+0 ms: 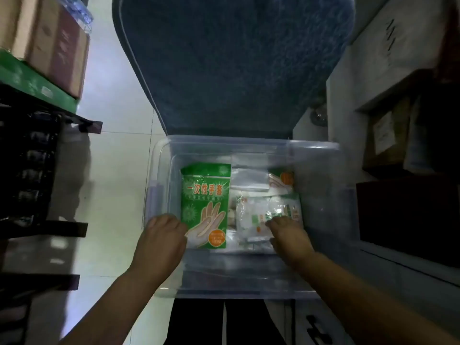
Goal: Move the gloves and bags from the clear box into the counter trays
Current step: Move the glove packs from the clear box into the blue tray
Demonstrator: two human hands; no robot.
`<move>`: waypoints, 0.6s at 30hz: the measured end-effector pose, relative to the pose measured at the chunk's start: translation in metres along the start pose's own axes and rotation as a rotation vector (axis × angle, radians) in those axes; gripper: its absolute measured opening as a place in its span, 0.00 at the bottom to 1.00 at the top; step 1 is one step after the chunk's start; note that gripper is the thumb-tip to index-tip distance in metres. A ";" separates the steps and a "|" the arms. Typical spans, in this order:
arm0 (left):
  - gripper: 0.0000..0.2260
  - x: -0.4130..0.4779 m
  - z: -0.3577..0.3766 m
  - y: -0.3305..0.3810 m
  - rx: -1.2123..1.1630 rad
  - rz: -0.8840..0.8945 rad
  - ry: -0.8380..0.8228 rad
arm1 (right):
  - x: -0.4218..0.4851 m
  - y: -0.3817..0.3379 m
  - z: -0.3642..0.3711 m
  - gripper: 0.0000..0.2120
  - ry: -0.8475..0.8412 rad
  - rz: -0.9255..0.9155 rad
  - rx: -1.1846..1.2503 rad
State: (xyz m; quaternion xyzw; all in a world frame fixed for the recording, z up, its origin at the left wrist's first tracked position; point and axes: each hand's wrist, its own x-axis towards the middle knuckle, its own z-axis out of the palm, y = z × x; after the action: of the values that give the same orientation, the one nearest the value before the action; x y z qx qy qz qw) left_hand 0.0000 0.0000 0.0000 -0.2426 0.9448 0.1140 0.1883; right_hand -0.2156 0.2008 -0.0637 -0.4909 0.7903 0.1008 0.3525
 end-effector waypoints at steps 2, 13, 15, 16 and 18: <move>0.07 0.009 0.013 -0.004 0.064 0.066 0.034 | 0.020 0.003 0.011 0.25 0.012 -0.016 -0.080; 0.06 0.013 0.019 -0.003 0.073 0.059 0.005 | 0.032 -0.003 -0.006 0.14 0.261 -0.079 -0.114; 0.15 0.016 0.006 0.011 -0.067 -0.021 -0.002 | 0.021 -0.013 -0.028 0.13 0.401 -0.120 -0.081; 0.21 0.019 -0.001 0.019 -0.149 -0.041 0.011 | 0.016 -0.019 -0.039 0.14 0.468 -0.153 -0.070; 0.29 0.026 -0.020 0.039 -0.208 -0.008 0.072 | 0.007 -0.034 -0.060 0.16 0.557 -0.214 -0.080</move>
State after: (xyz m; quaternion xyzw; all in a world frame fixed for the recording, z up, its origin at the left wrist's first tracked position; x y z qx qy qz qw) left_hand -0.0468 0.0169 0.0120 -0.2686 0.9330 0.2021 0.1286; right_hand -0.2163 0.1485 -0.0177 -0.5937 0.7957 -0.0445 0.1112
